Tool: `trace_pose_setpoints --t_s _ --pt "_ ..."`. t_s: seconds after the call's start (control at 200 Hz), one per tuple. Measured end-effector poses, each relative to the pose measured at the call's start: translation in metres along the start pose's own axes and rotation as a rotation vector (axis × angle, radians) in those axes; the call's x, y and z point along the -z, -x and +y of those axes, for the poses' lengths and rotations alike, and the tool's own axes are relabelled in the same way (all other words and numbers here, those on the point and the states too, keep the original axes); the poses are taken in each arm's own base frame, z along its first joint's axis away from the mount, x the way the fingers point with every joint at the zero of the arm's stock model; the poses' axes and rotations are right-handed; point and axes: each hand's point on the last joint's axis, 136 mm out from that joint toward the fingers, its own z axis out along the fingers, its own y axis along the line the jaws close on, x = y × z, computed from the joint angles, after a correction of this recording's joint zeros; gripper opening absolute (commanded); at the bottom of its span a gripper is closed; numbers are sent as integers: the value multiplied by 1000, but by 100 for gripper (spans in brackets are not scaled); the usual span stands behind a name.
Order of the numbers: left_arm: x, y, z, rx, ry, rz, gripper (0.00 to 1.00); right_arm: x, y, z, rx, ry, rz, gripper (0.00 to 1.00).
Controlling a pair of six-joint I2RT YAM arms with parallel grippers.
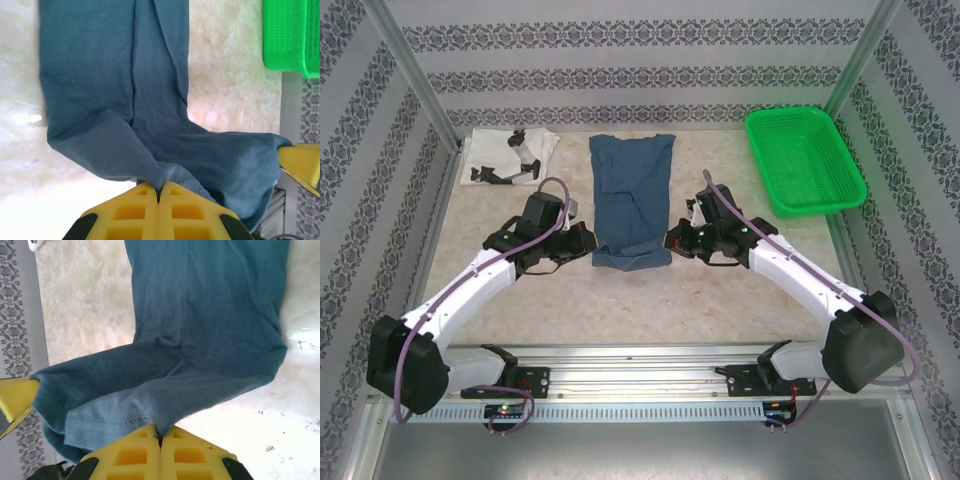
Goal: Fold and stack the t-shirts
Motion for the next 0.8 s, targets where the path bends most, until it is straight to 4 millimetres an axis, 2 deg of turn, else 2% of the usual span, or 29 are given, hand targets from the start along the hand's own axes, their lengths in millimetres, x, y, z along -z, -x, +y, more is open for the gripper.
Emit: trace_pose_setpoints --t_s 0.105,0.215,0.45,0.799 --pt "-5 29 -4 2 -9 -28 0 -3 26 5 1 12 -12 0" --pt "-11 48 -2 3 -9 -42 0 -7 43 2 -2 5 -10 0" --pt "-19 67 11 21 0 -47 0 -14 68 -5 -5 -5 8 0" --pt "-51 90 34 53 27 -10 0 -39 96 -18 -22 -20 50 0"
